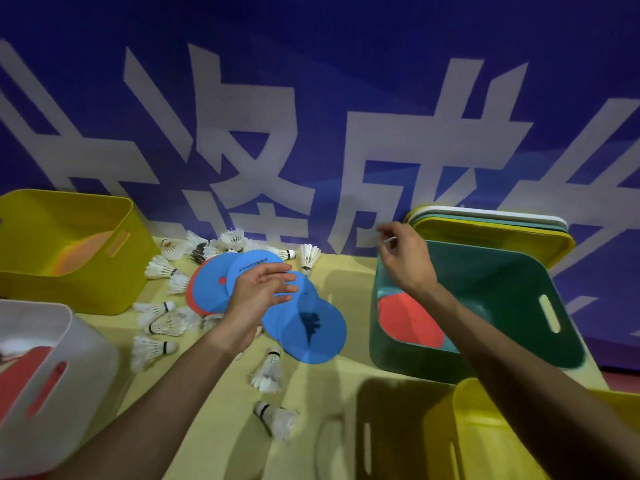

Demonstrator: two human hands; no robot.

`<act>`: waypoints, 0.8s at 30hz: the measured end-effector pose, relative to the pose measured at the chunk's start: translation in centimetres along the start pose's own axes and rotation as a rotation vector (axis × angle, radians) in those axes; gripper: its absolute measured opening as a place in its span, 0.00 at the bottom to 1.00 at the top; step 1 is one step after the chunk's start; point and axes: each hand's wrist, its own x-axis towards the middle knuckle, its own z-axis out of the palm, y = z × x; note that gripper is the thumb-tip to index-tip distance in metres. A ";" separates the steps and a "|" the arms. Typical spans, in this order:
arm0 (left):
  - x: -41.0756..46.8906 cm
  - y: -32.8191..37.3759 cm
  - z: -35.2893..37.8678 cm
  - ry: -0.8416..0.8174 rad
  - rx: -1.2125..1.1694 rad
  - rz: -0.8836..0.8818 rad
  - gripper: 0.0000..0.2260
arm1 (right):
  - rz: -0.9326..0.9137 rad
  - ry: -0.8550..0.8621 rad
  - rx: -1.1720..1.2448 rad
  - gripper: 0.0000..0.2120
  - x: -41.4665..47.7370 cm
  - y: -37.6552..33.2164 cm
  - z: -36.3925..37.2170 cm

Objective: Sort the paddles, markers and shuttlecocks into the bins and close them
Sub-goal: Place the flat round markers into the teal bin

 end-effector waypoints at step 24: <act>12.4 -8.8 -14.4 -0.062 0.258 -0.185 0.16 | 0.490 -0.613 -0.372 0.37 -6.0 -0.5 23.6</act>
